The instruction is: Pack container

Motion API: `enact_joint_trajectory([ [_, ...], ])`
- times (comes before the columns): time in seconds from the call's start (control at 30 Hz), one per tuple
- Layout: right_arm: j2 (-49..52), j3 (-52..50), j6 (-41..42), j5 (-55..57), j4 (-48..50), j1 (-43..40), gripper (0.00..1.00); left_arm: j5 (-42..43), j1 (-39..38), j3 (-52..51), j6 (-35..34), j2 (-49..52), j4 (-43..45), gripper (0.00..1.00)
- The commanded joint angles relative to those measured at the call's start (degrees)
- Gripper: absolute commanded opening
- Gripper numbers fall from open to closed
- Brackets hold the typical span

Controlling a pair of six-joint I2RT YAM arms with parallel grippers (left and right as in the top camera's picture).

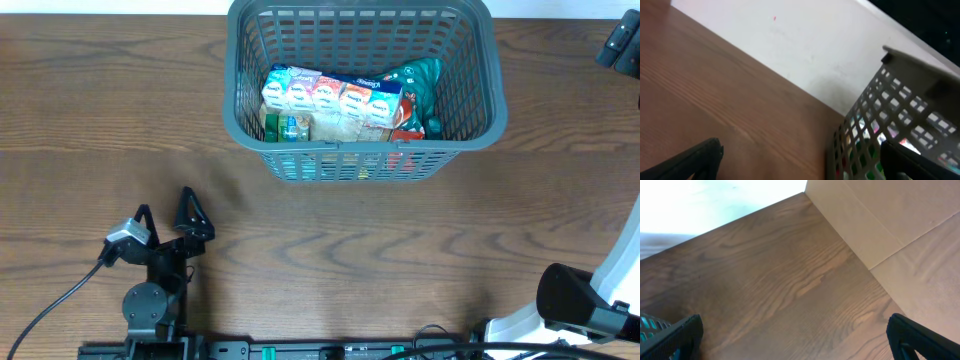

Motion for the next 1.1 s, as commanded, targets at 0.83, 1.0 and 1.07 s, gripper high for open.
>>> enact_joint_trajectory([
  [0.83,-0.02,0.09,1.01,0.17,-0.13,-0.33,0.99,5.44,0.26,-0.26,36.22,-1.22,-9.29,0.99],
  [1.0,-0.02,0.09,1.01,0.17,-0.13,-0.33,0.99,5.44,0.26,-0.26,36.22,-1.22,-9.29,0.99],
  [1.07,-0.02,0.11,1.01,0.17,-0.13,-0.33,0.99,5.44,0.24,-0.26,36.22,-1.14,-9.29,0.99],
])
